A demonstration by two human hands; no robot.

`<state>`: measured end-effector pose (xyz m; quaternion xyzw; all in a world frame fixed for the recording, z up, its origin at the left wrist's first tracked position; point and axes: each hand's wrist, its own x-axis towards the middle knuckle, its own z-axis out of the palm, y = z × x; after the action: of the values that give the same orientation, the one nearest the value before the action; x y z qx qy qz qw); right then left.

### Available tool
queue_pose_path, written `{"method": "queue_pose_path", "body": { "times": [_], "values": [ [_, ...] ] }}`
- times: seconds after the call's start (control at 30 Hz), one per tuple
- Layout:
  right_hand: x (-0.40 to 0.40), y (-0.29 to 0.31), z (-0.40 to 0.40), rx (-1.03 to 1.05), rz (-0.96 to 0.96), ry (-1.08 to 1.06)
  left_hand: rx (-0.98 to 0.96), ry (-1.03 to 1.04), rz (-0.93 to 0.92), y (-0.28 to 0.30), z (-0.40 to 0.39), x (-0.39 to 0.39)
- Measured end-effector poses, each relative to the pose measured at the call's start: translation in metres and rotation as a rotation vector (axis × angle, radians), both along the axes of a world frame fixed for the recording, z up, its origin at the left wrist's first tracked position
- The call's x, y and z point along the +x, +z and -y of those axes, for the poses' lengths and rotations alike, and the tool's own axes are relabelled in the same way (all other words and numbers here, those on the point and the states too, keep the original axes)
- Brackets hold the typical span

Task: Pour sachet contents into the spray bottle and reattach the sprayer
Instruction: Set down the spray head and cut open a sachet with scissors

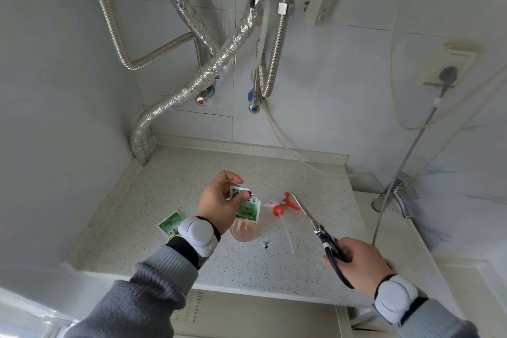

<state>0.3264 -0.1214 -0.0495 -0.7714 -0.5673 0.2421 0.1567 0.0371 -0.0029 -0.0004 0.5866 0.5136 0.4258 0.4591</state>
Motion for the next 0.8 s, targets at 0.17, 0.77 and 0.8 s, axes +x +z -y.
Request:
{"method": "queue_pose_path", "body": {
  "times": [0.17,0.77,0.8],
  "values": [
    [0.011,-0.012,-0.006,0.021,0.116,-0.142,-0.002,0.014,-0.007,-0.005,0.001,-0.003],
    [0.023,-0.017,-0.037,-0.093,0.153,-0.243,-0.014,-0.132,-0.159,-0.036,0.024,0.063],
    [0.023,-0.018,-0.038,-0.093,0.157,-0.248,-0.016,-0.134,-0.169,-0.037,0.022,0.063]
  ]
}}
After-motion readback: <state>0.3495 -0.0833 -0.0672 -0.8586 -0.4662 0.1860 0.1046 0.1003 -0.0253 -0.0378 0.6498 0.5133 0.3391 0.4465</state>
